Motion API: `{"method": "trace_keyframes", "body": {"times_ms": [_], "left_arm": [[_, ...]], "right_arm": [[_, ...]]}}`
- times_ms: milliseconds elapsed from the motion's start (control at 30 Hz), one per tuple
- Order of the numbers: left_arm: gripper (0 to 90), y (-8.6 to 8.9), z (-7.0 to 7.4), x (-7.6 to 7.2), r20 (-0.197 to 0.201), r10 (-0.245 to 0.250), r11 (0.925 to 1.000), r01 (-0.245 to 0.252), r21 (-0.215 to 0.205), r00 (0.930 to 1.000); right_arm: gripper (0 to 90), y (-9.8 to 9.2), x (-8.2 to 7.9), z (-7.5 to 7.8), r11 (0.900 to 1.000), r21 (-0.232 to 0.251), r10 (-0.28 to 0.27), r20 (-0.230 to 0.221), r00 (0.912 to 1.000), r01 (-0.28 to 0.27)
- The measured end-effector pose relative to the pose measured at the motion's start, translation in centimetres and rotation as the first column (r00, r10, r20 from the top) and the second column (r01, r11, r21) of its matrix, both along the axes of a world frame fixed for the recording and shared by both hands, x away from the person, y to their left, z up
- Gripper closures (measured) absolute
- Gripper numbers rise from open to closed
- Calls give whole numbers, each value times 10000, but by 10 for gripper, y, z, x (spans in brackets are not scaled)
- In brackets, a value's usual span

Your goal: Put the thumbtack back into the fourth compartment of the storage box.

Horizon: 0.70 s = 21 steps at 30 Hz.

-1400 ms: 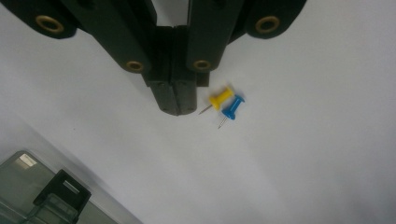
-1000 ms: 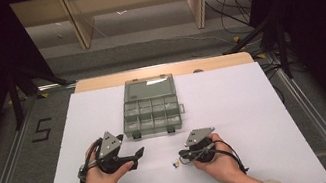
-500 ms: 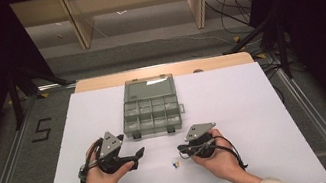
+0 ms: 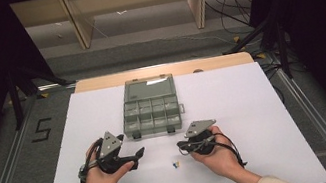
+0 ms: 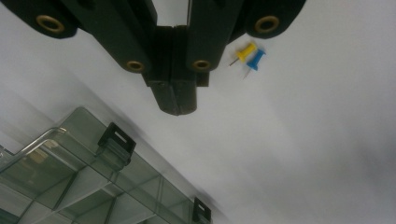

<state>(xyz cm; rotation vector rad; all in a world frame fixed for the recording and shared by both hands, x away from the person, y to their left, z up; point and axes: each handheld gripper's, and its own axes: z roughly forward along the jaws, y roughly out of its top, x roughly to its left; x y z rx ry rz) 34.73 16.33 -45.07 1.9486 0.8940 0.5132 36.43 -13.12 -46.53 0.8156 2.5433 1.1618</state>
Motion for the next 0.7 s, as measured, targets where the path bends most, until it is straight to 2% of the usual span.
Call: {"method": "trace_keyframes", "body": {"times_ms": [267, 500, 700], "left_arm": [[157, 0, 1, 0, 6, -2, 10000, 2, 17, 10000], [157, 0, 0, 0, 5, 2, 10000, -2, -26, 10000], [157, 0, 0, 0, 12, -62, 10000, 62, -17, 10000]], "right_arm": [[900, 0, 6, 7, 9994, 200, -286, 55, 9996, 285], [900, -1, 15, 12, 9990, 305, -327, 306, 9990, 318], [900, 0, 20, 15, 9983, 353, -482, 268, 9985, 472]]}}
